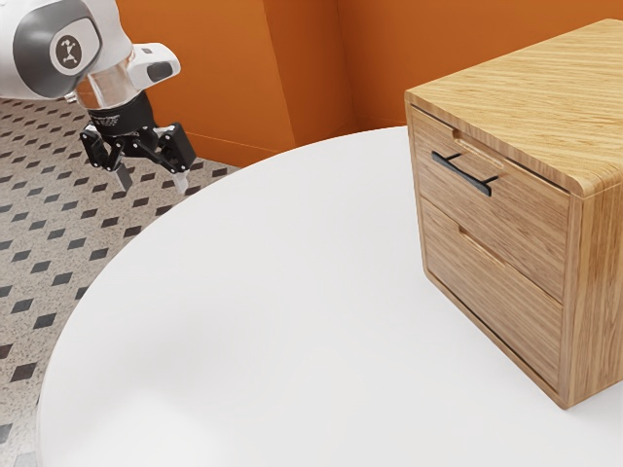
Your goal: Pull the drawer handle with one arm to open the drawer
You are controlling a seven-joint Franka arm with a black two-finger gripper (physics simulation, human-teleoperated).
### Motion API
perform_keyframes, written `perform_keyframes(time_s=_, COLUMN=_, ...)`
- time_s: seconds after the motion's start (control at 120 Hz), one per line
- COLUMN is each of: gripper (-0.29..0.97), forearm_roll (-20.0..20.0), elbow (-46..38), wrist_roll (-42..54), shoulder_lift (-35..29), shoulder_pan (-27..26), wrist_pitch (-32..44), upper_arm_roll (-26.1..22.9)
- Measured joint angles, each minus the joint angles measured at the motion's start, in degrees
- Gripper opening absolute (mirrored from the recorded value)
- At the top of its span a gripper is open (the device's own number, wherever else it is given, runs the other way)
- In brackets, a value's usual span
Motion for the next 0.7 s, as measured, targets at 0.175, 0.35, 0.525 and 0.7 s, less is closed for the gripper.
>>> perform_keyframes(time_s=0.175, gripper=0.68, forearm_roll=0.0, elbow=0.3, wrist_roll=0.0, shoulder_lift=-0.2, shoulder_pan=-0.2, wrist_pitch=0.0, upper_arm_roll=0.0)
perform_keyframes(time_s=0.35, gripper=0.68, forearm_roll=0.6, elbow=11.7, wrist_roll=0.1, shoulder_lift=-5.8, shoulder_pan=-1.8, wrist_pitch=-2.3, upper_arm_roll=-2.9)
perform_keyframes(time_s=0.525, gripper=0.68, forearm_roll=0.5, elbow=11.7, wrist_roll=0.1, shoulder_lift=-6.5, shoulder_pan=-8.4, wrist_pitch=-3.9, upper_arm_roll=-3.6)
perform_keyframes(time_s=0.7, gripper=0.68, forearm_roll=-0.9, elbow=11.7, wrist_roll=0.2, shoulder_lift=-6.7, shoulder_pan=-17.4, wrist_pitch=-4.6, upper_arm_roll=-3.1)
